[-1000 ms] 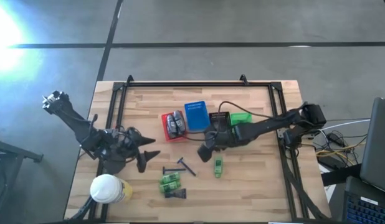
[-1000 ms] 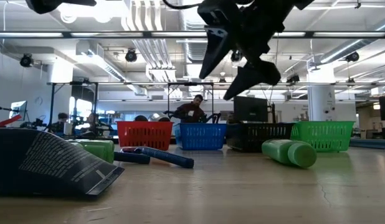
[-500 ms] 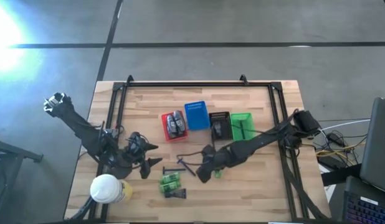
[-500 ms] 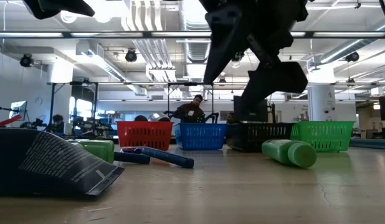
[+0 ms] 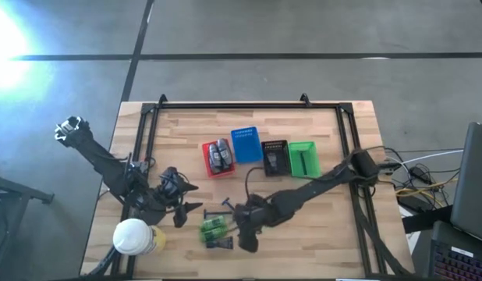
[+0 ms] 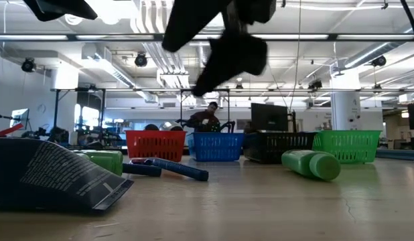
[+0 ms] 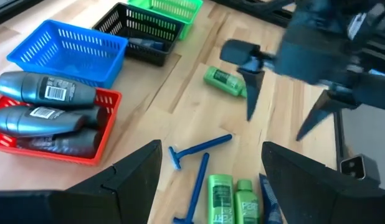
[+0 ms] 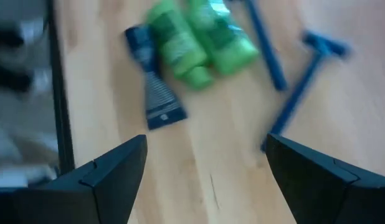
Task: Pick & Place Travel size toiletries
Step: Put the blue shave cream into the black bin
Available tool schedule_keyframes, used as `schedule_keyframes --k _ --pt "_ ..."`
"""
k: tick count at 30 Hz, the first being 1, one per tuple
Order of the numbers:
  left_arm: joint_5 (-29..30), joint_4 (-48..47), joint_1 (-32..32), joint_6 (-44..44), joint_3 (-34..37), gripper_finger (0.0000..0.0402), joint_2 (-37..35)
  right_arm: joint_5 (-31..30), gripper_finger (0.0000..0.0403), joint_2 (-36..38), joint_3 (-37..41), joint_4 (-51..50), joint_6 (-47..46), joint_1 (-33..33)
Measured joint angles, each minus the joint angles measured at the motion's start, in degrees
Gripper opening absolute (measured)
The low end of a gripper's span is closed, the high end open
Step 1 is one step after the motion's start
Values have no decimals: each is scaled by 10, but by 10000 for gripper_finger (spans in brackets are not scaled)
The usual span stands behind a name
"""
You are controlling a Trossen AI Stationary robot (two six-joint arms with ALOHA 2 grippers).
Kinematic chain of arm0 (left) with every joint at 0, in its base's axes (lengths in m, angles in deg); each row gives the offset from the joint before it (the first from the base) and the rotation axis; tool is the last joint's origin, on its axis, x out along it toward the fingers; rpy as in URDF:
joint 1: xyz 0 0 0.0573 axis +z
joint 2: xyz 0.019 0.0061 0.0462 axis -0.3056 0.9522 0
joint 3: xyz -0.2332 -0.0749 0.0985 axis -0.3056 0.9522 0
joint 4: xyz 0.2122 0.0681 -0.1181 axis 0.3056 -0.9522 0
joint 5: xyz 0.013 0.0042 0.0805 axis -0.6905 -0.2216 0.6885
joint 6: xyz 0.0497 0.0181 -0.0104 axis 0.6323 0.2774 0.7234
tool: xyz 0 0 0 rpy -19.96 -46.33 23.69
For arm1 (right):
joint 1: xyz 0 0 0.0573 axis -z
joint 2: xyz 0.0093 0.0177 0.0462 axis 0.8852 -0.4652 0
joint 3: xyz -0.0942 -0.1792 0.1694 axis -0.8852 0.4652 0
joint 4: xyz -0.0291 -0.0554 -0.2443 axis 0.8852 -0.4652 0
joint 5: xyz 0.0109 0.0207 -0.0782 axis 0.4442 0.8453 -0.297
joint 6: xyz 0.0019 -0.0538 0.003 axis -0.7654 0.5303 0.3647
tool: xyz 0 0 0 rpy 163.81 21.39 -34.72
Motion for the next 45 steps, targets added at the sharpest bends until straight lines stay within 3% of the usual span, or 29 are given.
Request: schedule_keyframes --k 4,7,19,33,38,45 --pt "-1 -6 0 26 0 282 0 3 315 -41 -38 -5 166 -11" --pt "-1 -10 0 41 0 282 0 28 305 -74 -74 -2 217 -17" --pt "-4 -13 0 44 0 282 2 32 266 -229 -255 -35 212 -18" --pt "-22 -18 0 44 0 282 3 28 220 -306 -336 -30 174 -23" --pt "-22 -19 0 44 0 282 3 27 176 -306 -331 -30 165 -22" --pt "-22 -19 0 39 0 282 3 28 73 -298 -329 -58 161 -21"
